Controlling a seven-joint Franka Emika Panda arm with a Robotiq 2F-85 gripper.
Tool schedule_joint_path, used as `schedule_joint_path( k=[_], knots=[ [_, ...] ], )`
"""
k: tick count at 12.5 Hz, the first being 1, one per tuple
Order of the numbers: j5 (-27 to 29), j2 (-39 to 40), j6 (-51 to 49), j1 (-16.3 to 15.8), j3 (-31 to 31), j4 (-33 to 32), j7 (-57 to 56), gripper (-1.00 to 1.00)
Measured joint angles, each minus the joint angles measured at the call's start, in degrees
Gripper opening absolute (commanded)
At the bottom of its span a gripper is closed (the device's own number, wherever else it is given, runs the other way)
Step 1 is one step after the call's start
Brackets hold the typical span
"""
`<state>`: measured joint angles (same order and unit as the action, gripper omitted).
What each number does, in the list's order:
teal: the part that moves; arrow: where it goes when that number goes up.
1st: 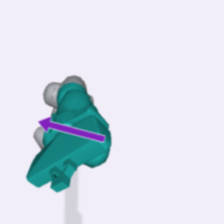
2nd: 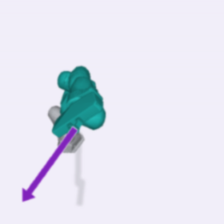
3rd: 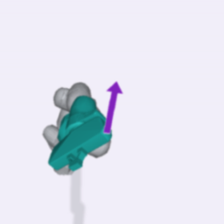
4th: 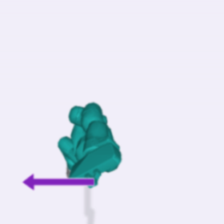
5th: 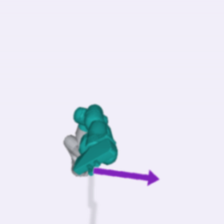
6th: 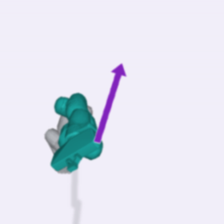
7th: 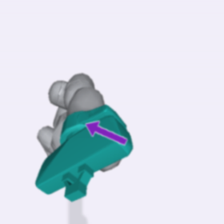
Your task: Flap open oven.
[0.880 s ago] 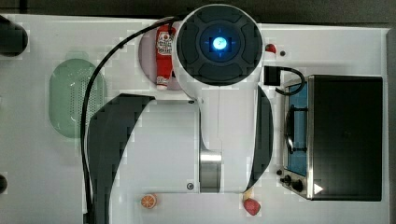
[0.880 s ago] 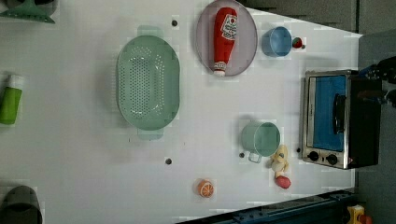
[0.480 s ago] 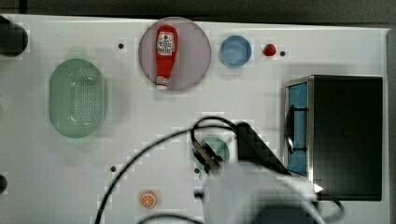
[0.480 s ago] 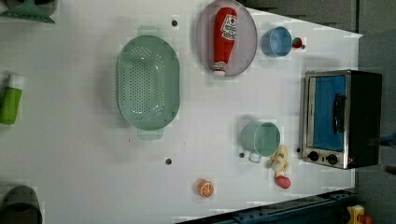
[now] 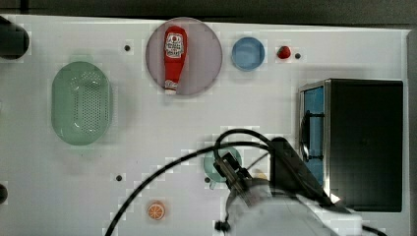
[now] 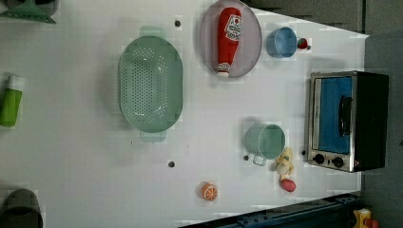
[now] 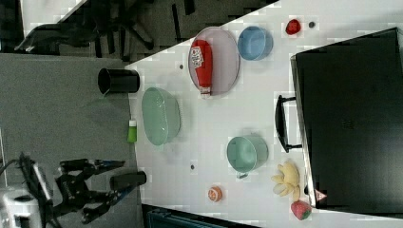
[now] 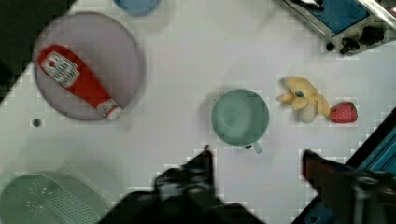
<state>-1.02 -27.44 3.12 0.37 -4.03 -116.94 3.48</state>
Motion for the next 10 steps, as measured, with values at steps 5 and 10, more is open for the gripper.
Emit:
schedule_joint_path(
  k=[5, 10],
  knots=[
    [-0.3, 3.9, -0.4, 0.3, -0.3, -2.5, 0.0, -0.65],
    [-0.8, 4.4, 5.9, 0.1, -3.4, -7.2, -12.9, -0.65]
  ],
)
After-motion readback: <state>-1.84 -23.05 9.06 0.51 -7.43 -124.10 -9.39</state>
